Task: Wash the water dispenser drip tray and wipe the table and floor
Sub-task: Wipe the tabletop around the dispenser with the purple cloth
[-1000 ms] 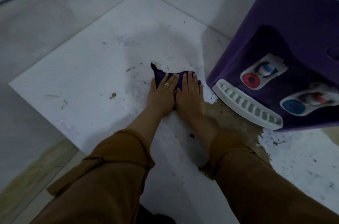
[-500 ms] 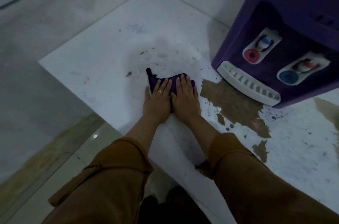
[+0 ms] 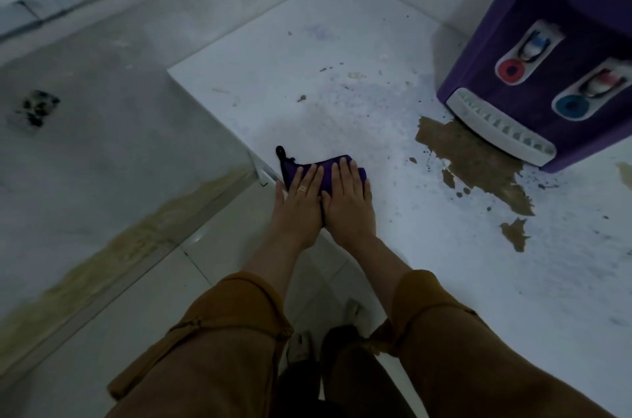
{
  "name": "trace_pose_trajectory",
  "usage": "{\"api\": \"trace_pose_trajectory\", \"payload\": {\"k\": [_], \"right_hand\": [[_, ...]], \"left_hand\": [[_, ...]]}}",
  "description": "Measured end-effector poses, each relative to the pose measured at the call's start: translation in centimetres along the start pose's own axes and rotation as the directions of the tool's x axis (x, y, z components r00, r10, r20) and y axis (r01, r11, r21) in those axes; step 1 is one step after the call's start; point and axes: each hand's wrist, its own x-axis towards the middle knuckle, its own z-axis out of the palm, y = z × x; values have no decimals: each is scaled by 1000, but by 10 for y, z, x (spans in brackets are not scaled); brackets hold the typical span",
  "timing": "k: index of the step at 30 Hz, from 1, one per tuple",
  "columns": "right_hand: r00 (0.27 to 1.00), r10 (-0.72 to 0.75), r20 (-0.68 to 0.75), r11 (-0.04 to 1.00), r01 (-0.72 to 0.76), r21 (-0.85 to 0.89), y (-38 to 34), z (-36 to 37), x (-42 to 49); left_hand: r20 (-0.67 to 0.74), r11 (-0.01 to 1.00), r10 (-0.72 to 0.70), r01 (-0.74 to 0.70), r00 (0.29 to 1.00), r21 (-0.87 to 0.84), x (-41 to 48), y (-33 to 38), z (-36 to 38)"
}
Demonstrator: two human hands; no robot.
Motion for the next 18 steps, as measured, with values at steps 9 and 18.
{"api": "trace_pose_trajectory", "payload": {"k": [9, 18], "right_hand": [[1000, 9, -25, 1000, -9, -23, -3, 6, 2], [994, -102, 26, 995, 102, 3, -26, 4, 68]], "left_hand": [[-44, 1000, -2, 1, 999, -27, -2, -3, 0], [-37, 991, -134, 133, 990, -28, 44, -33, -21]]}}
